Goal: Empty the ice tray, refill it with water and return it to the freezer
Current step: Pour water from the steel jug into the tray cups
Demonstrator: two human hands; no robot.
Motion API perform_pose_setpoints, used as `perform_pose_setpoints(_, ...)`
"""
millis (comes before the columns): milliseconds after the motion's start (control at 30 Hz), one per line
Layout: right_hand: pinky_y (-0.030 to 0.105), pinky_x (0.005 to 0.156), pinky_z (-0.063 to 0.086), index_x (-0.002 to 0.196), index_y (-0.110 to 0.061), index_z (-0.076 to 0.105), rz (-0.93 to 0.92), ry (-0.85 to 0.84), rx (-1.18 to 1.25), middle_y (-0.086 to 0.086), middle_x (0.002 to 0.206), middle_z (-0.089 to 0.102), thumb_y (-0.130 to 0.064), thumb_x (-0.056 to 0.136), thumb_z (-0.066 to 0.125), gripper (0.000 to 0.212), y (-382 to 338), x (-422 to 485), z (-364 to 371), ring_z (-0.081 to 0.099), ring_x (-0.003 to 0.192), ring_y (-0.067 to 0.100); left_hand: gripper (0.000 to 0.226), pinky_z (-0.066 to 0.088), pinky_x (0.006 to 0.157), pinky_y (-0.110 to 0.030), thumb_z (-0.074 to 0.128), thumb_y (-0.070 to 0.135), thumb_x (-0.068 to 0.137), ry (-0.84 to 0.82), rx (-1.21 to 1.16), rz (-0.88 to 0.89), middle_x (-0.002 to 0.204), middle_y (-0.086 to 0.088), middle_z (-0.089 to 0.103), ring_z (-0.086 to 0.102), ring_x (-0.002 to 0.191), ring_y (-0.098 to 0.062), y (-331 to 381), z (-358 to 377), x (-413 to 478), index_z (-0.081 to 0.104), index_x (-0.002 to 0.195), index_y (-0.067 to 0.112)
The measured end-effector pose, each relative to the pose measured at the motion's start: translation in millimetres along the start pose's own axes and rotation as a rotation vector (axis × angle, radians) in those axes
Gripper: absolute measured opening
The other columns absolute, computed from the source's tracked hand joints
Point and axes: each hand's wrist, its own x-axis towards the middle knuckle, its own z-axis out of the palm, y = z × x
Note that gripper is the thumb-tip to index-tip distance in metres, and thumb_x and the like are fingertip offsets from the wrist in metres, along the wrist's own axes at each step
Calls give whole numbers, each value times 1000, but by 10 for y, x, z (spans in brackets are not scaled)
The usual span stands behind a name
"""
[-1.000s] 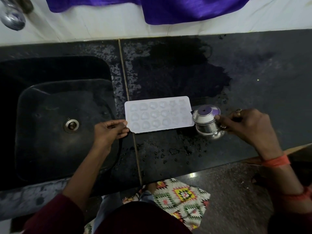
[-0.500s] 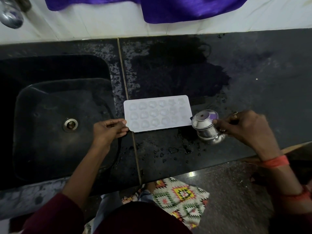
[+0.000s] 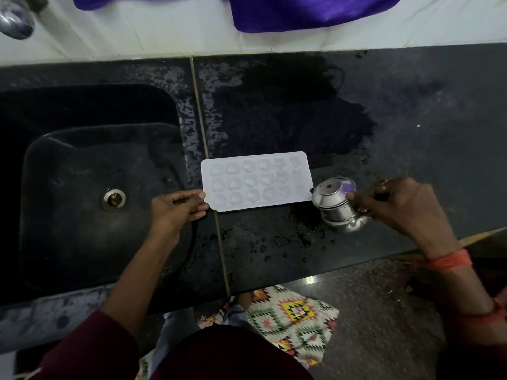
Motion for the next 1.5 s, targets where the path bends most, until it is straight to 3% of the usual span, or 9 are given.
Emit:
perform_pose_setpoints(367,31,66,47,64,-28,75,-6,-12,8,-1,63,71,-68,79,63,44,-40,-8,1,68,67,16,6,60,59,-20,77,7,88,-6,-8,2,67,-5,76,75,63,-11,-11,-15,14,75,93,5)
perform_pose_setpoints(567,35,73,54,63,-30,74,-13,-15,95,-5,63,71,-64,80,67,39,-39,-41,-64,70,69,13,5,60,60,-20,77,7,88,-4,-9,4,68,-6,76,75,64,-11,-19,-13,14,75,92,5)
perform_pose_setpoints(1067,19,55,44,63,-37,68,-101,-29,1,-6,63,69,-55,82,71,27,-285,-17,-50,64,61,10,4,59,57,-22,78,7,88,-1,-18,-25,71,-5,77,76,66,-13,-26,-22,19,75,91,7)
perform_pose_setpoints(1233,25,58,45,67,-32,75,-81,-27,-10,-2,66,71,-58,81,72,30,-269,11,-27,65,63,12,4,59,56,-21,77,7,88,-9,-21,-24,69,-4,77,75,65,-11,-23,-30,6,75,90,7)
perform_pose_setpoints(1400,19,52,36,65,-35,72,-95,-24,-27,-5,64,70,-57,82,71,27,-278,5,-37,59,56,4,4,58,53,-21,77,6,88,-9,-28,-33,67,-3,76,75,63,-10,-13,-17,0,74,90,8)
perform_pose_setpoints(1500,21,55,41,71,-30,77,-92,-20,-36,-2,69,73,-58,82,71,30,-261,17,-25,63,60,10,4,58,52,-21,77,6,88,-8,-29,-35,67,-3,76,75,62,-10,-8,-15,1,74,89,8)
